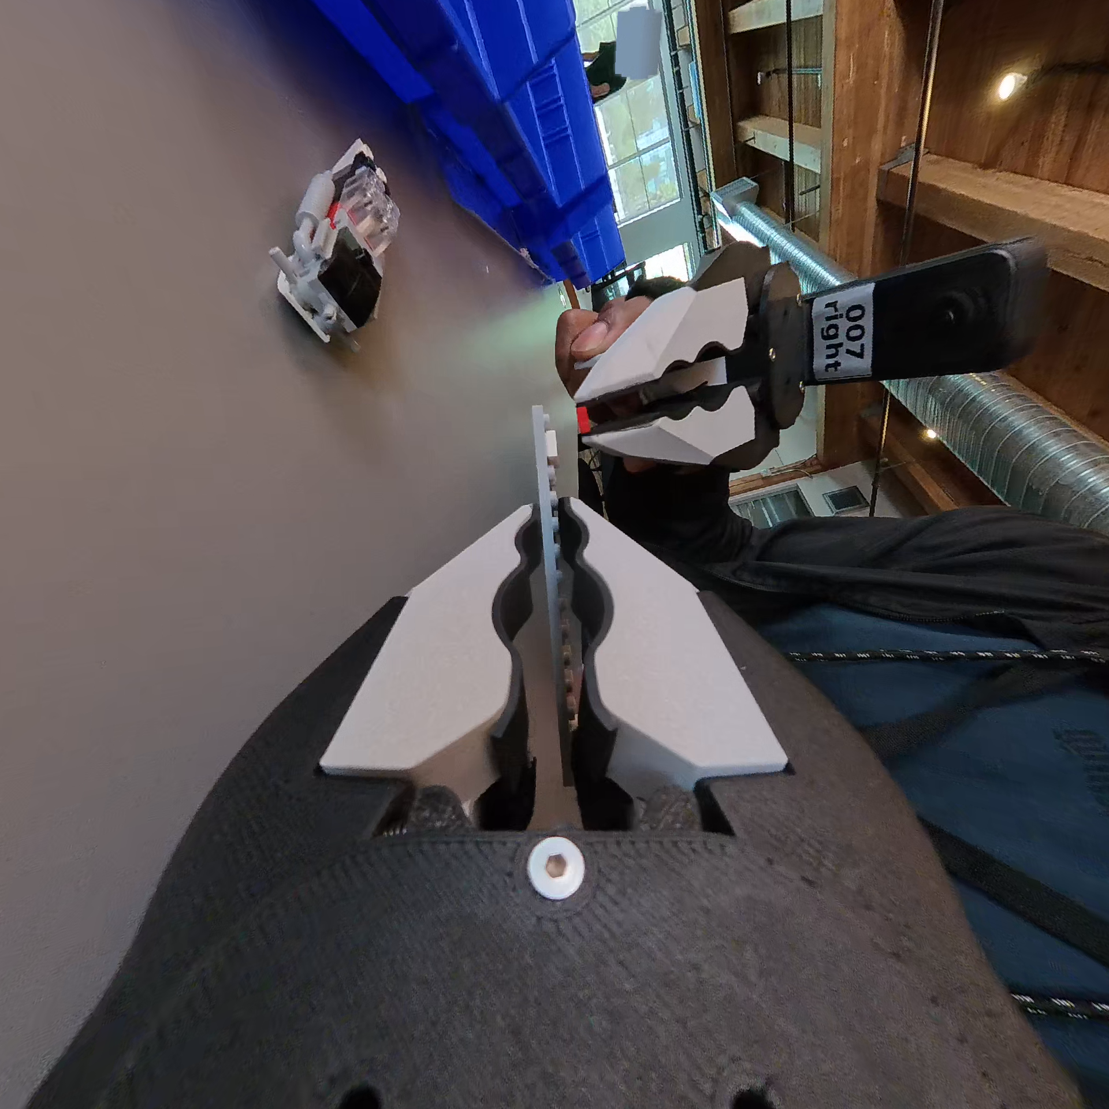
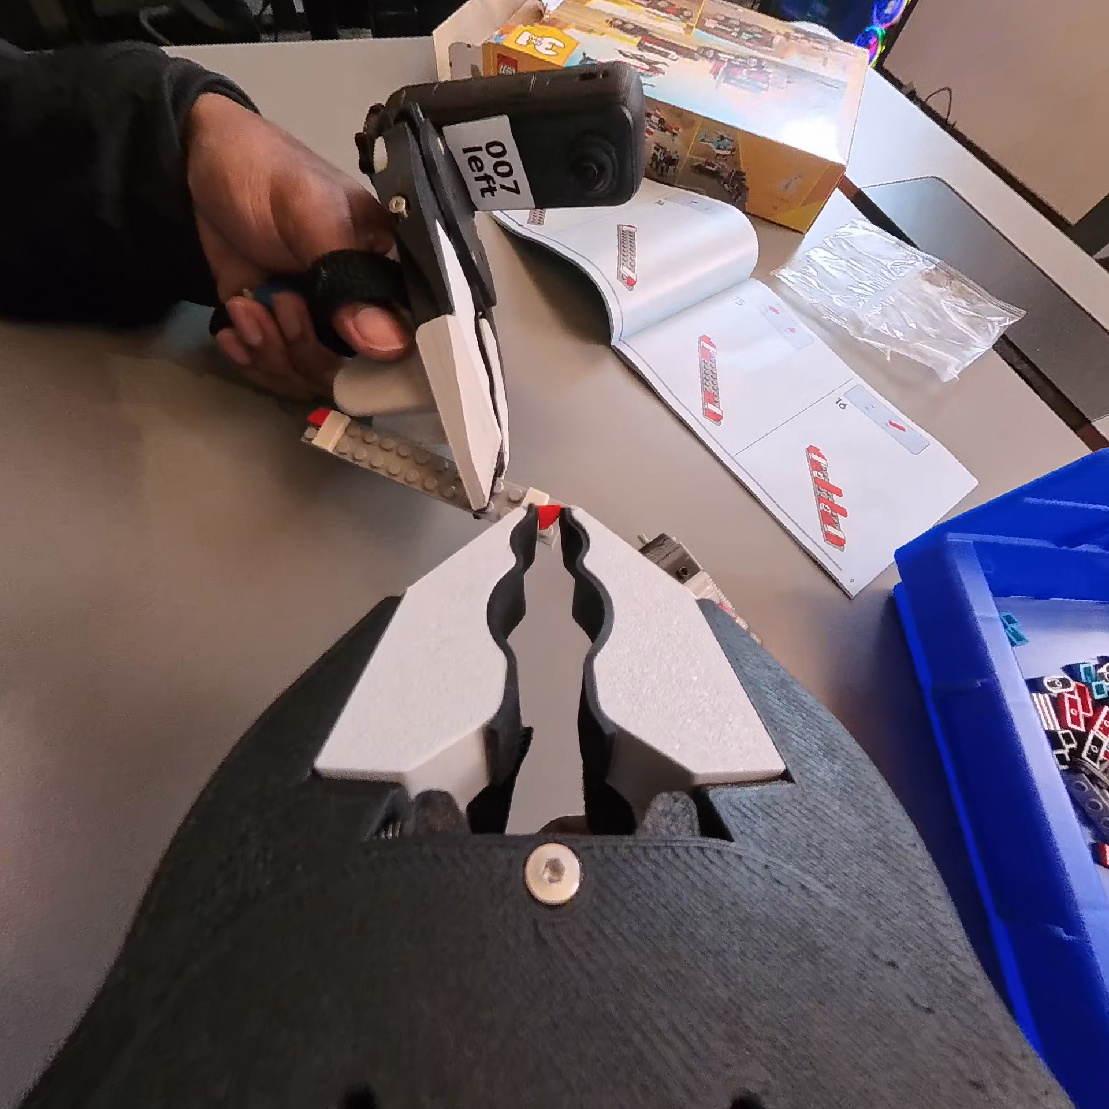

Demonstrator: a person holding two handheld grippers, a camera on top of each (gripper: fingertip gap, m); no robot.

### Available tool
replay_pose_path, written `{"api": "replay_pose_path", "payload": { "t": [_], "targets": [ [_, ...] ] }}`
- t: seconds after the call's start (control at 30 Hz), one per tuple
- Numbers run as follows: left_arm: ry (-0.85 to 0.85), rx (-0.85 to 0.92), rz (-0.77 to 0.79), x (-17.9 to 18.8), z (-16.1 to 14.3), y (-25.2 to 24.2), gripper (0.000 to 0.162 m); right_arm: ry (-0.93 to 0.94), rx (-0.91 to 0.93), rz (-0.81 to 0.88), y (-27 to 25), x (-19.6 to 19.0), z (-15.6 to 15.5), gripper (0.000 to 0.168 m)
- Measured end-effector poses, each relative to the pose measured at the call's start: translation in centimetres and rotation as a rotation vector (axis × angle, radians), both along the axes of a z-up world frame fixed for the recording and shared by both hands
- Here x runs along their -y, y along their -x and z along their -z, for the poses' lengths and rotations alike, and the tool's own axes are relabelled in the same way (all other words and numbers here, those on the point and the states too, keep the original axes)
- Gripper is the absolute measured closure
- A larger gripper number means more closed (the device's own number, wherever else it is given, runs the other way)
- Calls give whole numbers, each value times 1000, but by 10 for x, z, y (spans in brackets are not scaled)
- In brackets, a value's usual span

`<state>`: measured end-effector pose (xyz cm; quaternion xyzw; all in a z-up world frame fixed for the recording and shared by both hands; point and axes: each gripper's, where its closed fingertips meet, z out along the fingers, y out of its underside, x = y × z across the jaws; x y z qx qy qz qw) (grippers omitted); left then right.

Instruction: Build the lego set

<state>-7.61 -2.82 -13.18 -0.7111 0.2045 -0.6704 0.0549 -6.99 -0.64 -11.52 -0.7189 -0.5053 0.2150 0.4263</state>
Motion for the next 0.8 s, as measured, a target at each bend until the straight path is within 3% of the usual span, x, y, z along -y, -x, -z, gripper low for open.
{"api": "replay_pose_path", "payload": {
  "t": [0.43, 0.8],
  "targets": [
    [-5, 4, 48, 8, -1, -1, 157, -68, 162, -335, -3, 10, 4, 161],
    [-5, 7, 63, 10, -1, -1, 157, -96, 241, -520, 3, 12, 6, 161]
  ]
}}
